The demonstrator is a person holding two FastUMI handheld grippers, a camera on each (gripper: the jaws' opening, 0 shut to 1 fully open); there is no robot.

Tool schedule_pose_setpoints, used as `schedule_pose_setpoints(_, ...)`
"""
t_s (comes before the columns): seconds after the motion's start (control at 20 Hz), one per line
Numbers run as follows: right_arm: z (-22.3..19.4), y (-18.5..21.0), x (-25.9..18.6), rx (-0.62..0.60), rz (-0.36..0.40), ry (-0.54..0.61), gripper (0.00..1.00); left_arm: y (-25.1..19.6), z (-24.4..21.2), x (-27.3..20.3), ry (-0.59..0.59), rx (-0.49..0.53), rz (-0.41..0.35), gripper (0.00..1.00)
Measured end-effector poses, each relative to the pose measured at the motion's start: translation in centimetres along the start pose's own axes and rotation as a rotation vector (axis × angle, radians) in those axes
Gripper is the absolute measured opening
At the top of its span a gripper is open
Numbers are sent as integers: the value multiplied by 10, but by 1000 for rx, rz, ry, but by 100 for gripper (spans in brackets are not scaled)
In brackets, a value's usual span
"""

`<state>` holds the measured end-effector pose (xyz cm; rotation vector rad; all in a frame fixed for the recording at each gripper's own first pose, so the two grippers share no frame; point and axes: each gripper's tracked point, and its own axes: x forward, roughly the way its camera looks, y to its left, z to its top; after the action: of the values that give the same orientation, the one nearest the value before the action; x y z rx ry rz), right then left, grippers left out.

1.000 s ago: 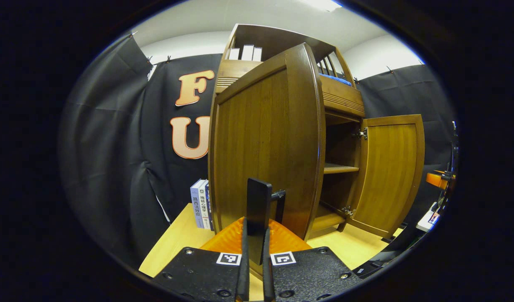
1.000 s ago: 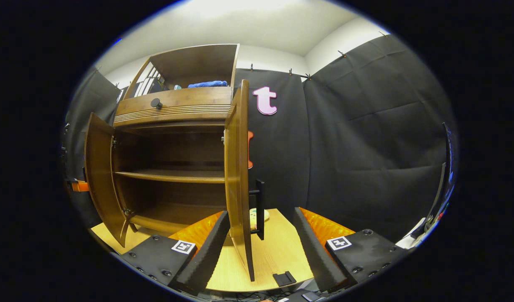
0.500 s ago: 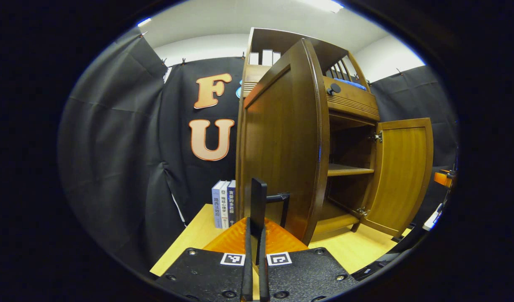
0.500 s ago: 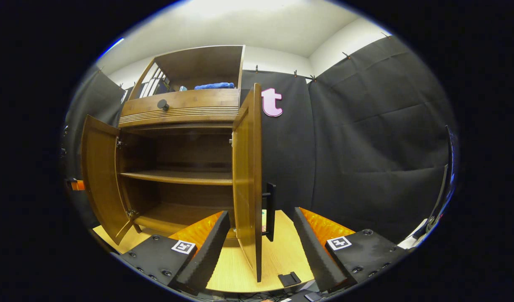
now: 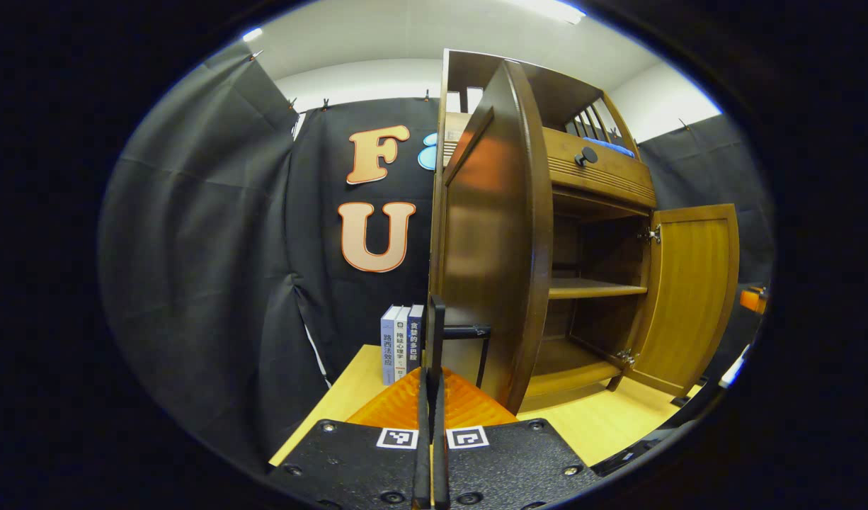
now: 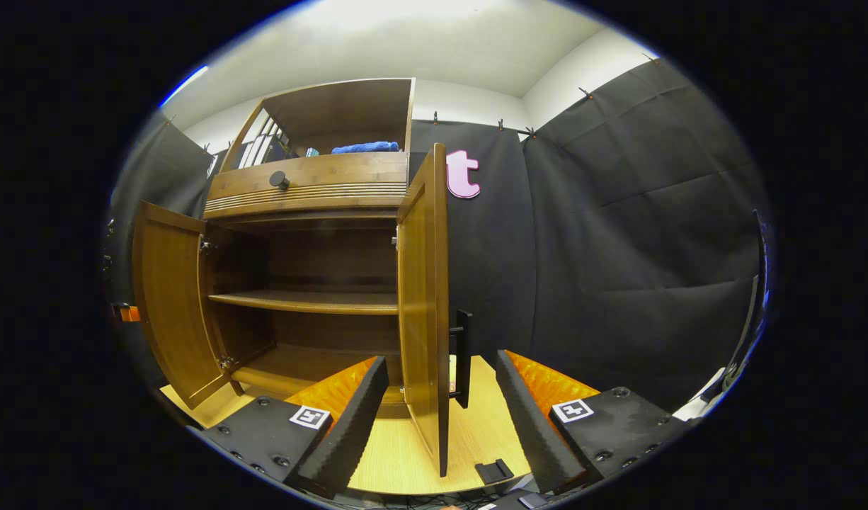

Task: Open the right door of the double-door shoe cabinet with the right hand, and open the left door with the left hand.

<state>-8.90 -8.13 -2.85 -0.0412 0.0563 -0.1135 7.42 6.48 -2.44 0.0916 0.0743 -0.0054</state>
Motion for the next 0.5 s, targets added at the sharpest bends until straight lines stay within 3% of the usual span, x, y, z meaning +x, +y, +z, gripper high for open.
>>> schedule_pose_setpoints(0.05,-2,0,-1,0,1,2,91,1,-3,-1,6,-2,-2,1)
schedule_pose_setpoints(0.1,-3,-1,-1,0,0,3,98,3,-5,-1,9,-6,-6,1)
schedule_pose_setpoints(0.3,-2,-1,1,1,-2,4,96,13,-6,-6,12,-8,1,1)
schedule_pose_setpoints(0.35,-1,-1,2,0,-2,4,93,18,-7,-6,12,-4,13,1)
schedule_pose_setpoints(0.4,-2,-2,2,0,-3,4,98,24,-8,-7,14,1,27,1)
schedule_pose_setpoints(0.45,-4,-2,1,0,-2,5,93,32,-7,-8,14,5,51,1)
schedule_pose_setpoints(0.5,-5,-1,0,1,-1,5,95,40,-8,-8,15,9,60,3)
